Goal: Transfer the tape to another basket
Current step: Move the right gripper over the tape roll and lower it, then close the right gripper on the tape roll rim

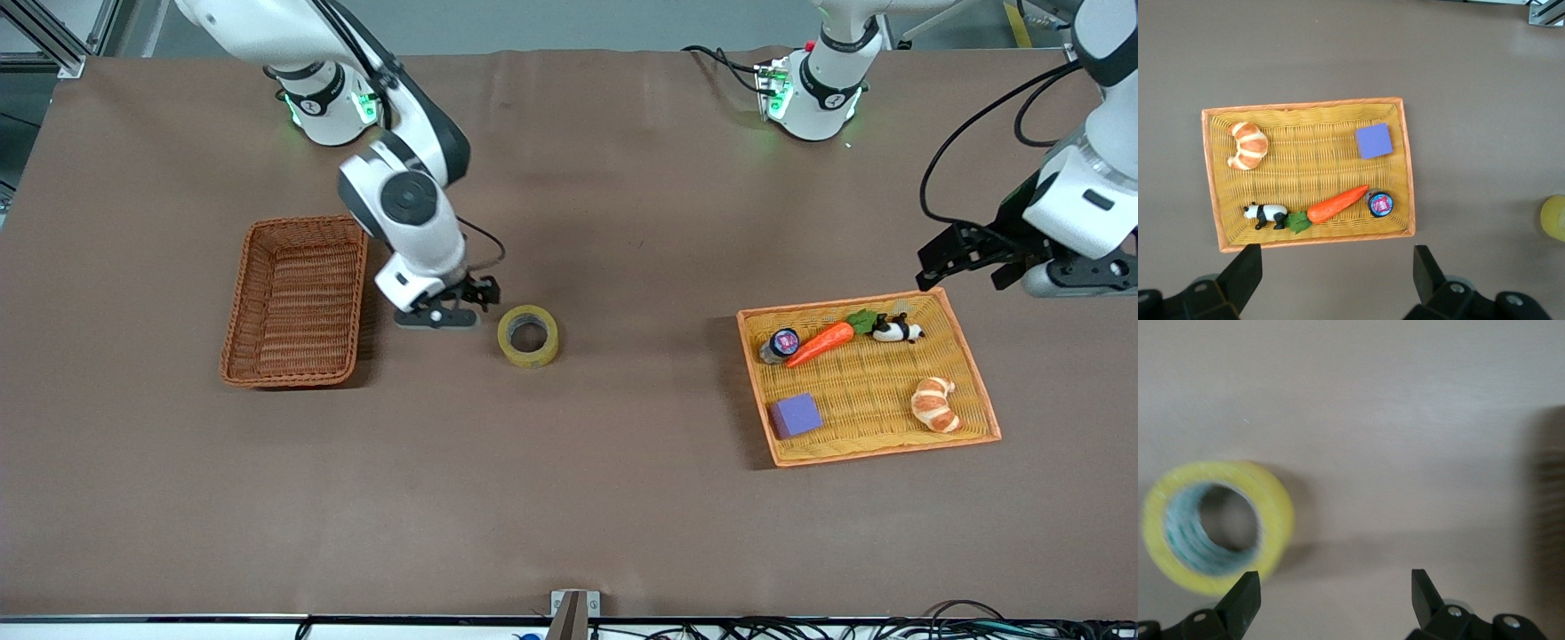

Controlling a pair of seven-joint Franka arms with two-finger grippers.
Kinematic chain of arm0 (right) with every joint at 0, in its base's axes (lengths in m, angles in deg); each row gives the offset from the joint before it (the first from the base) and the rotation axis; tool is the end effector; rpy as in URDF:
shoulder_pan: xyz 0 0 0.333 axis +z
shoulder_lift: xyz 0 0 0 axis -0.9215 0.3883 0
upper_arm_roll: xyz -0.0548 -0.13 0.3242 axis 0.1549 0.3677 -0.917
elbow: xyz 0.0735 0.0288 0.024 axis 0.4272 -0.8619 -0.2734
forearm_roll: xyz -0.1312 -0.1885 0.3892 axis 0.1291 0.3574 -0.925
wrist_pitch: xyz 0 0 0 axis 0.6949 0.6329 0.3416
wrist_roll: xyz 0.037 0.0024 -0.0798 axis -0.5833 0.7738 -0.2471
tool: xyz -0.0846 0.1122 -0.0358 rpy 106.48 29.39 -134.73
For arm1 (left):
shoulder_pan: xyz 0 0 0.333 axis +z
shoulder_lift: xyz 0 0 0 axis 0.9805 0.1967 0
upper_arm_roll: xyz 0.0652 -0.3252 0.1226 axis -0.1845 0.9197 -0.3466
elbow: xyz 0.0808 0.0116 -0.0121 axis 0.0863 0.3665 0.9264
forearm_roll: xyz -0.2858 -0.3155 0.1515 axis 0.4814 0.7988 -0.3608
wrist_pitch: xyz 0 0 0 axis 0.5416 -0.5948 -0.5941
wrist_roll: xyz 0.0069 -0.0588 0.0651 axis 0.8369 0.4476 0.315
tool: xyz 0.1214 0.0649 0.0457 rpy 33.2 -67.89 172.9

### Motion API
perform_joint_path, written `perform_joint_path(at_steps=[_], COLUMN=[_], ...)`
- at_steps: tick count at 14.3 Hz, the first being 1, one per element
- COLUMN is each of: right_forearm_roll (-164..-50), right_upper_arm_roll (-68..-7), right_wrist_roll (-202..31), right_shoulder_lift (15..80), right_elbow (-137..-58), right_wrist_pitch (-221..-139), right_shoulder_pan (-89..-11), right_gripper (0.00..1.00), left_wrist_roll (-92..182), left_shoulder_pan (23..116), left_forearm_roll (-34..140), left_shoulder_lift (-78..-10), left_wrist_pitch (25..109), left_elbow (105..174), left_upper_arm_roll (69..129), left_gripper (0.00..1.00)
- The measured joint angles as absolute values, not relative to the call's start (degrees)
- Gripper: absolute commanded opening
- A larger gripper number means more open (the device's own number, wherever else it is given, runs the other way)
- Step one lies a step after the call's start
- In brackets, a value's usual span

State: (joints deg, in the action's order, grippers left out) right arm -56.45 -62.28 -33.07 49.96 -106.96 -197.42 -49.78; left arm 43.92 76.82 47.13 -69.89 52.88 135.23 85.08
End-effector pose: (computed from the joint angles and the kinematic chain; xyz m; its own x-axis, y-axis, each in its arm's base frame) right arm 0.5652 0.3949 0.2240 0.9983 -0.0571 0.0150 -0.0574 -0.9981 0.0224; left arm 0.6326 -0.0729 0.5936 0.9927 0.0382 0.1145 0.0299 -0.9969 0.0727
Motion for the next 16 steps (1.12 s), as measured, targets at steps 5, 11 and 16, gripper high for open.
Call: perform_joint_path(at_steps=[5,11,16], right_forearm_roll=[-53.51,-50.39,-48.72], right_upper_arm_roll=[-62.25,-62.25,-62.13], right_wrist_roll=[-29.6,-28.87,-27.72], right_shoulder_lift=[59.49,61.18,63.44], right_elbow=[-97.2,-96.98,-96.99], right_wrist_pitch=[-197.37,-197.49,-199.42], right_shoulder_pan=[-46.7,-45.89,-45.89], right_gripper=[1.0,1.0,1.0], left_wrist_roll=[45.95,46.26,46.41], left_shoulder_pan=[76.61,75.97,75.04], left_forearm_roll=[47.13,45.77,44.94], left_shoulder_lift=[-70.2,-70.16,-70.16], left_wrist_pitch=[53.7,53.68,52.93], left_elbow=[136.97,137.21,137.21], left_upper_arm_roll=[84.62,84.62,84.63], left_gripper=[1.0,1.0,1.0])
